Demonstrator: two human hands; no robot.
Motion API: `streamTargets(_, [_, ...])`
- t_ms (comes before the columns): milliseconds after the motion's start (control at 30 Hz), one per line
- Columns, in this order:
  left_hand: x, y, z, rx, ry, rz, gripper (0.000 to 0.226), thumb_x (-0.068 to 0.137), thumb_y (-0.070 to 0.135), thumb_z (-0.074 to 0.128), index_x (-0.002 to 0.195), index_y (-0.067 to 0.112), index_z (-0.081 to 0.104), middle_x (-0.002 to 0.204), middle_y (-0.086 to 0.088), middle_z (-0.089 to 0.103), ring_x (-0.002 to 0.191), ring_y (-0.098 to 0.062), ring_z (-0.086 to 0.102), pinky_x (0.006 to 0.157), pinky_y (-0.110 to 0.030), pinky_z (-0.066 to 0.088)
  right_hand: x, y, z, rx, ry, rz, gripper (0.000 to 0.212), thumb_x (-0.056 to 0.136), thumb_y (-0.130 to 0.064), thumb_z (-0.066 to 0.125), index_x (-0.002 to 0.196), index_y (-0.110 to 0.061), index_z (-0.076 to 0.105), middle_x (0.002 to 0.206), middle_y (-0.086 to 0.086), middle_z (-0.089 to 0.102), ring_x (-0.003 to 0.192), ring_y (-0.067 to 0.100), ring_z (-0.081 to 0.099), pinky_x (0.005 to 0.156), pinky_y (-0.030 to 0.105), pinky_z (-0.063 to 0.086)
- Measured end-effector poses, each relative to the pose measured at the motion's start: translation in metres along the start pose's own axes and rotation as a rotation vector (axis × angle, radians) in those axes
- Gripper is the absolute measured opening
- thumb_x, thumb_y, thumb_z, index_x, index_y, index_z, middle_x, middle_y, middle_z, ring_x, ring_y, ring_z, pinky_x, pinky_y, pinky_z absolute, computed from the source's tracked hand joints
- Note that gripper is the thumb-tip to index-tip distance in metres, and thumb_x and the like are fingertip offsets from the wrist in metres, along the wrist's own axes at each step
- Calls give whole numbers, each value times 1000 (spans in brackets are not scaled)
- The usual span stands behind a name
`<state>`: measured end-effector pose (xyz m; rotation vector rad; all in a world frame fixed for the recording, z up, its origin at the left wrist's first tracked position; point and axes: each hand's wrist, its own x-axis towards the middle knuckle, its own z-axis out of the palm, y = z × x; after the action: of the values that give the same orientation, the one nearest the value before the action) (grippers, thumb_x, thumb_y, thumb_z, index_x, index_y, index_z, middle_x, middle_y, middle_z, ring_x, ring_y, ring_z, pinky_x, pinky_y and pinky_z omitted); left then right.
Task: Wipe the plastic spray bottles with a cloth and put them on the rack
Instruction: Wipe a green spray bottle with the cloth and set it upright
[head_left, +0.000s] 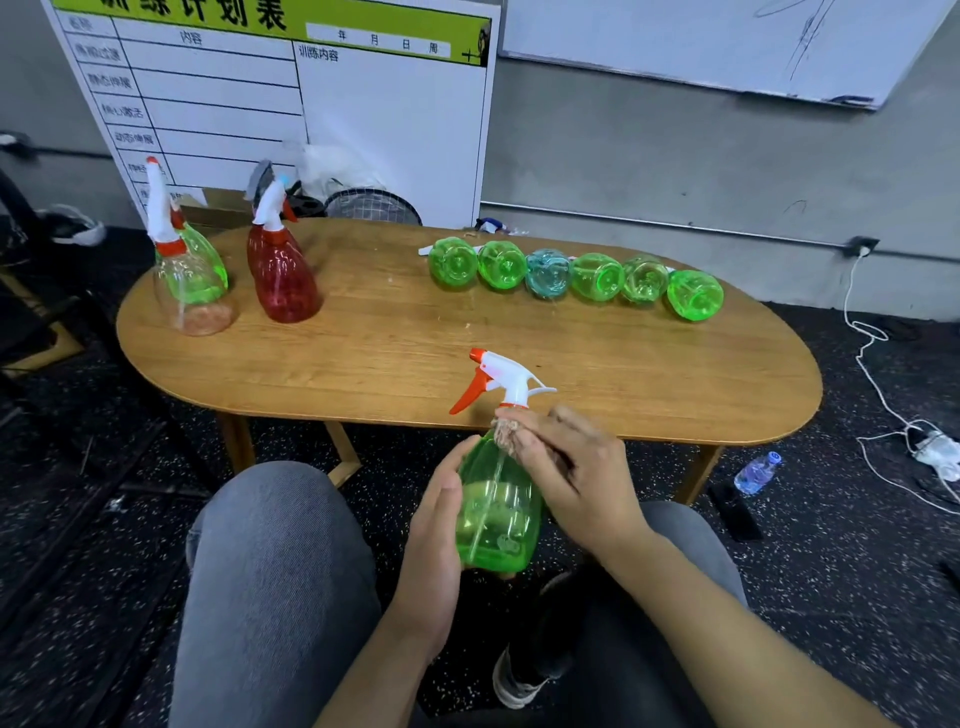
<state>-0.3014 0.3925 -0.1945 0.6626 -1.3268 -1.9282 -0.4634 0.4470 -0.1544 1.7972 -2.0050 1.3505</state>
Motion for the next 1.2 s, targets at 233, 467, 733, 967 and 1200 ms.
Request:
streamTargets(233, [-3, 2, -1, 4, -58, 25, 75, 82, 61, 79, 149, 41, 52, 134, -7, 70, 118, -35, 71, 77, -44, 61, 2, 6, 5, 125, -43, 97, 36, 105, -40, 53, 132, -26, 73, 76, -13, 50, 67, 6, 47, 60, 22, 38])
streamTargets(467, [-3, 7, 0, -98, -71, 6, 60, 99, 41, 55, 157, 42, 42, 138, -4, 71, 120, -33, 72, 72, -37, 62, 16, -2, -3, 274, 142, 184, 30, 104, -30, 56, 129, -29, 72, 116, -7, 75, 106, 20, 70, 88, 53, 56])
streamTargets(733, [-3, 5, 0, -59, -77, 49, 43, 113, 39, 33, 156, 42, 41, 142, 6, 68, 126, -23, 69, 87, -40, 63, 8, -13, 9, -28, -93, 73, 40, 105, -48, 49, 131, -30, 72, 78, -23, 50, 63, 4, 53, 56, 11, 36])
streamTargets(967, [-1, 0, -5, -42, -48, 35, 48, 111, 35, 29, 157, 35, 43, 139, -4, 71, 127, -27, 69, 95, -34, 60, -31, -29, -2, -70, -181, -352, 21, 102, -26, 66, 118, -22, 79, 91, -9, 49, 75, -4, 43, 73, 7, 35])
streamTargets(1200, [0, 3, -3, -50, -45, 28, 47, 111, 35, 30, 154, 33, 48, 137, -5, 72, 125, -27, 70, 92, -32, 60, -28, -25, -6, -170, -188, -467, 22, 100, -29, 68, 119, -24, 79, 90, -7, 49, 72, 4, 50, 65, 12, 37])
